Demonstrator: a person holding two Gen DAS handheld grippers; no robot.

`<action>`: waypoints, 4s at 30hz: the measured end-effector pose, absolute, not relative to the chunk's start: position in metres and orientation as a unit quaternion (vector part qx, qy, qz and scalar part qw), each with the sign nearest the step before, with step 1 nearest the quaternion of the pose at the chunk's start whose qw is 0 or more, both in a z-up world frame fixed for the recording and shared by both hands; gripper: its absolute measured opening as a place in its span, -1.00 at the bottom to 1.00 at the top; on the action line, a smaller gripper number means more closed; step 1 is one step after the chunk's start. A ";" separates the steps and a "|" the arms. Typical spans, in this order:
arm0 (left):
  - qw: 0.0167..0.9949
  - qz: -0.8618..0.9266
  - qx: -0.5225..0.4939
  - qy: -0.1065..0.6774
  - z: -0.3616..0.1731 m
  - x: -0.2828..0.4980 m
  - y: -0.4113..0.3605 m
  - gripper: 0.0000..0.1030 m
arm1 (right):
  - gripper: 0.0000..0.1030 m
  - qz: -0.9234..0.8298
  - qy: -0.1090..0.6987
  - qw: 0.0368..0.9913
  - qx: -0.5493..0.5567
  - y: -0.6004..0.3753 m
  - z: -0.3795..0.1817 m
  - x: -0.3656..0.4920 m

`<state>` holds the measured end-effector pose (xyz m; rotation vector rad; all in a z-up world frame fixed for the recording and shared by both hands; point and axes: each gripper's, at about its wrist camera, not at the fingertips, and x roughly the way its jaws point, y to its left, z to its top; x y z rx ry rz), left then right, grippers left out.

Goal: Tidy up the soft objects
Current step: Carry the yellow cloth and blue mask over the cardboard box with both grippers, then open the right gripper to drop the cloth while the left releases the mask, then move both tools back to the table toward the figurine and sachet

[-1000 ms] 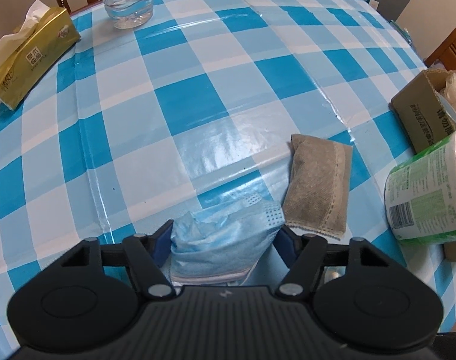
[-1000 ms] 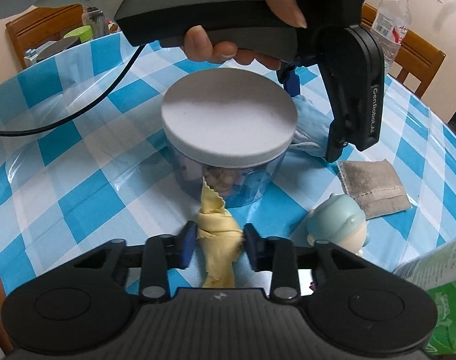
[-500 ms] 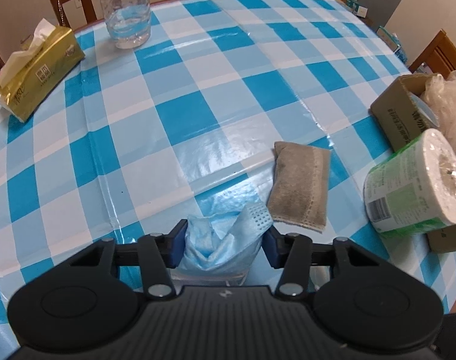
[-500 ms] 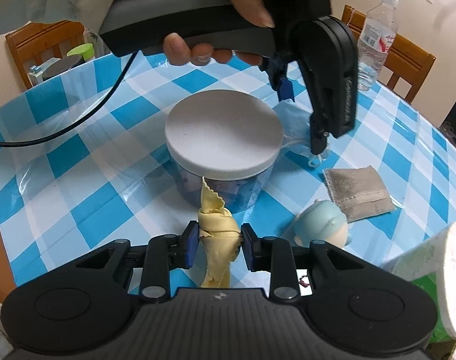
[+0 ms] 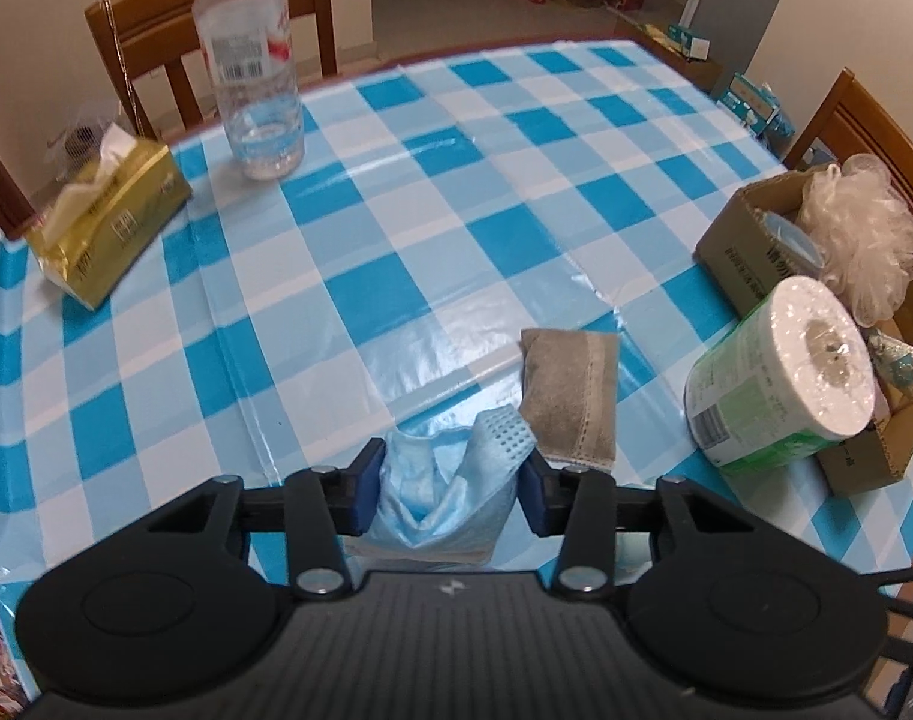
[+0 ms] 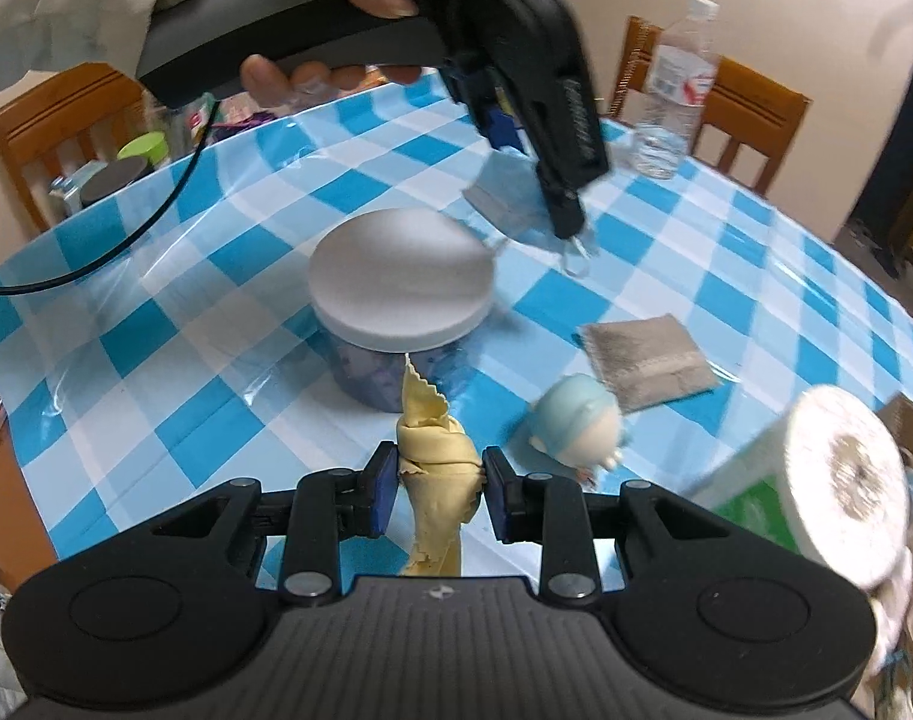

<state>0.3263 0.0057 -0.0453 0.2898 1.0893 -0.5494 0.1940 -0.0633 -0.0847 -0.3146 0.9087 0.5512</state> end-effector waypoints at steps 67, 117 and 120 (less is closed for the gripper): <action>0.744 -0.500 0.191 0.401 0.002 0.172 -0.381 0.82 | 1.00 0.004 0.418 0.908 -0.019 -0.365 -0.059 0.081; 0.876 -0.203 0.178 0.400 -0.053 0.162 -0.113 0.91 | 1.00 0.063 0.414 0.907 -0.044 -0.276 -0.034 0.131; 0.878 -0.192 0.180 0.400 -0.061 0.163 -0.104 0.91 | 1.00 0.086 0.417 0.904 -0.039 -0.269 -0.031 0.141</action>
